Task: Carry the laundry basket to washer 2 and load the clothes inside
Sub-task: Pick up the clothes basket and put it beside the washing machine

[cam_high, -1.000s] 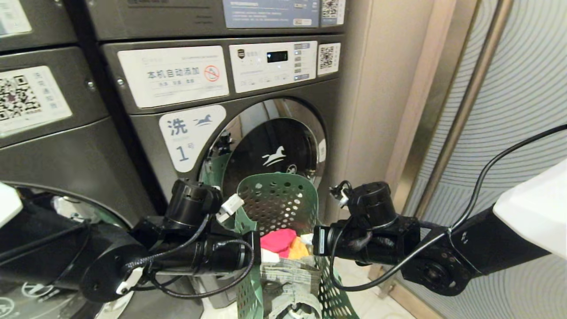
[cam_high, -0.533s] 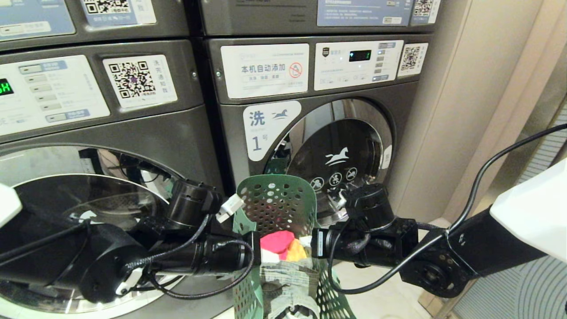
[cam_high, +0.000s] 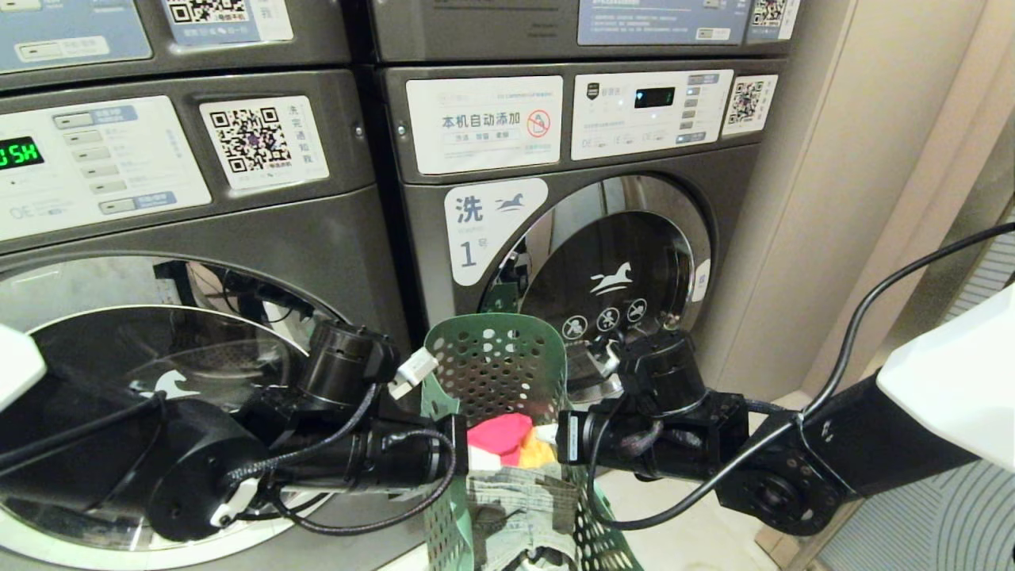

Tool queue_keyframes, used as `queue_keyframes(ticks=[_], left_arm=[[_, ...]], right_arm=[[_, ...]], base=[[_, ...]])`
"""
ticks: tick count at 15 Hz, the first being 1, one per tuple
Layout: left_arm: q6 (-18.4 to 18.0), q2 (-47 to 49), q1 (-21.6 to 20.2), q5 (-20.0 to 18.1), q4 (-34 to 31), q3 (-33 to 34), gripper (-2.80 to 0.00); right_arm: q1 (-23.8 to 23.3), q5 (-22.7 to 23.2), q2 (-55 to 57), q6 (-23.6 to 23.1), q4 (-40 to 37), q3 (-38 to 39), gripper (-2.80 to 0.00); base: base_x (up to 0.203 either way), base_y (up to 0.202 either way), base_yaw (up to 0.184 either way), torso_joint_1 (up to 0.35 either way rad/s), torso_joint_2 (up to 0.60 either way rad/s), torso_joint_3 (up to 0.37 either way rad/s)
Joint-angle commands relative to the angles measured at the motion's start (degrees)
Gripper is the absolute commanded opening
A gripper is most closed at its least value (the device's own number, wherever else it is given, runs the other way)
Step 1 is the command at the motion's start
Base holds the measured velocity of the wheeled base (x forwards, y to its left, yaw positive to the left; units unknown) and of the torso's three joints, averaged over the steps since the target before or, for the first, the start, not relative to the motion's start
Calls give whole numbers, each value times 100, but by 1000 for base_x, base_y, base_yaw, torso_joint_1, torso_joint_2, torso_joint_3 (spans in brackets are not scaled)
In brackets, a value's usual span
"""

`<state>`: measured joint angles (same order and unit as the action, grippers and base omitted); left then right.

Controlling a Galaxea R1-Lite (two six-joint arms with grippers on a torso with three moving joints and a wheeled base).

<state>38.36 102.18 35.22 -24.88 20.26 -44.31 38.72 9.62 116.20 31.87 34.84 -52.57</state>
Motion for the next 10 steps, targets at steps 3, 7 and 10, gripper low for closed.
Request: queue_keyframes(ticks=[3, 7, 10], left_arm=[[22, -22, 3, -17, 13, 2, -280], [22, 15, 3, -17, 13, 2, -280], [22, 39, -5, -17, 13, -7, -280]], right_arm=[[4, 14, 8, 21, 14, 21, -280], [4, 14, 8, 21, 14, 36, -280], [4, 13, 8, 21, 14, 36, -280]], base=[[-185, 0, 1, 4, 0, 2], [-196, 0, 2, 3, 4, 3], [-100, 0, 1, 0, 1, 4]])
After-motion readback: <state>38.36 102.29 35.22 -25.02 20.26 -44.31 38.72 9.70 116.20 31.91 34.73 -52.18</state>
